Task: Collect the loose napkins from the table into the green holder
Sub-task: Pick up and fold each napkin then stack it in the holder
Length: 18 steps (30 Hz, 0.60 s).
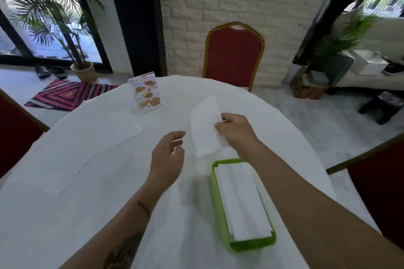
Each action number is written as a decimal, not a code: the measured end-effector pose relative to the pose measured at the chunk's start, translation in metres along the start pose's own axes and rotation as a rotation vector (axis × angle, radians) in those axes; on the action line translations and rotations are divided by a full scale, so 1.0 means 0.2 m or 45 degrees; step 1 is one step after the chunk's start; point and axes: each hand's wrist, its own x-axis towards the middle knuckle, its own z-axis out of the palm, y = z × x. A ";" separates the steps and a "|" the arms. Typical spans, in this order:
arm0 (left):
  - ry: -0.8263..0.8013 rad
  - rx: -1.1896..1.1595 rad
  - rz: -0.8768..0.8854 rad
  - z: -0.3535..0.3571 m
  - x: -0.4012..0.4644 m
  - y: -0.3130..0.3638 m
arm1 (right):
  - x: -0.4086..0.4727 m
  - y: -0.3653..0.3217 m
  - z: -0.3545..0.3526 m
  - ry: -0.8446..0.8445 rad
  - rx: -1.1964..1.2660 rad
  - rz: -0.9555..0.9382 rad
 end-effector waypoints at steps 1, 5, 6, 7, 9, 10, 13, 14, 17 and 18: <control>-0.022 -0.001 0.013 0.01 -0.04 0.02 | -0.08 0.02 -0.04 0.015 0.017 0.013; -0.180 0.093 0.008 0.07 -0.25 0.02 | -0.39 0.25 -0.14 0.057 -0.095 0.184; -0.246 0.167 0.032 0.09 -0.29 0.01 | -0.44 0.32 -0.15 0.065 -0.158 0.236; -0.320 0.253 0.073 0.11 -0.34 0.00 | -0.48 0.38 -0.16 0.078 -0.218 0.276; -0.471 0.422 0.146 0.11 -0.39 -0.02 | -0.52 0.45 -0.18 0.117 -0.301 0.317; -0.522 0.499 0.160 0.11 -0.41 -0.02 | -0.53 0.46 -0.19 0.132 -0.329 0.325; -0.542 0.619 0.151 0.12 -0.47 0.01 | -0.56 0.47 -0.22 0.154 -0.384 0.326; -0.531 0.635 0.142 0.12 -0.49 0.02 | -0.56 0.47 -0.23 0.149 -0.401 0.323; -0.545 0.719 0.164 0.16 -0.54 0.05 | -0.58 0.46 -0.25 0.089 -0.497 0.311; -0.555 0.760 0.178 0.17 -0.57 0.06 | -0.59 0.45 -0.27 0.053 -0.557 0.309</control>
